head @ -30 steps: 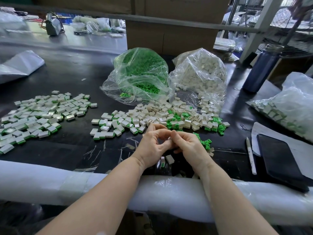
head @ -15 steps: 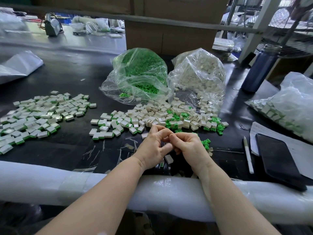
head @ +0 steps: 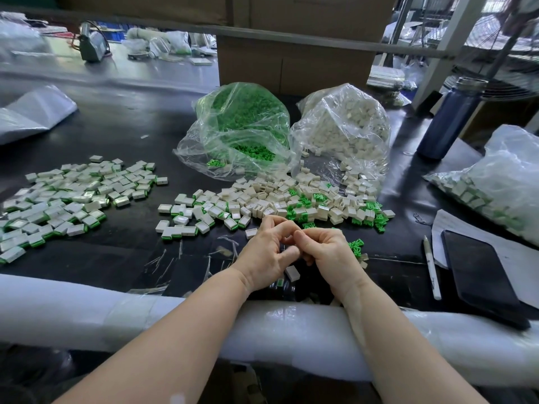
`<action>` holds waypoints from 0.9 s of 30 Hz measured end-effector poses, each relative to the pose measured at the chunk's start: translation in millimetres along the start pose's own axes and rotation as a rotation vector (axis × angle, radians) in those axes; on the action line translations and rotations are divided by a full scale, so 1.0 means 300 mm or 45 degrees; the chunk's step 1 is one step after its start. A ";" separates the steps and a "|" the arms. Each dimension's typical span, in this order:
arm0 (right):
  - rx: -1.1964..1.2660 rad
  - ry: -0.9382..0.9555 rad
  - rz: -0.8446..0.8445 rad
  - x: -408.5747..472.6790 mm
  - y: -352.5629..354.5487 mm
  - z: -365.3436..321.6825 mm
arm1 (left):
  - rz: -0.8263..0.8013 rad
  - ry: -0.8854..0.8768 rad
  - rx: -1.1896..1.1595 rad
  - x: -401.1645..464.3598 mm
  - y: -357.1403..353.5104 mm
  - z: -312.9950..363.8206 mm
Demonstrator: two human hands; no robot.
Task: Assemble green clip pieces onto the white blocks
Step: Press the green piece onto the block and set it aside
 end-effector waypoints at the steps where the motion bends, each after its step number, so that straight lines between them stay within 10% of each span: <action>1: 0.002 -0.001 -0.001 0.000 0.000 0.000 | -0.006 0.006 0.001 -0.001 0.000 0.005; 27: -0.019 0.004 -0.004 -0.006 -0.003 -0.010 | -0.006 0.043 0.015 -0.004 0.001 0.005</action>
Point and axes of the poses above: each hand's wrist, its own x-axis towards the middle knuckle, its own y-axis out of the back of the hand, z = x × y, the point moved 3 cm from there along x, towards the middle knuckle, and after that the axes turned 13 degrees about z, right-handed, at the moved point
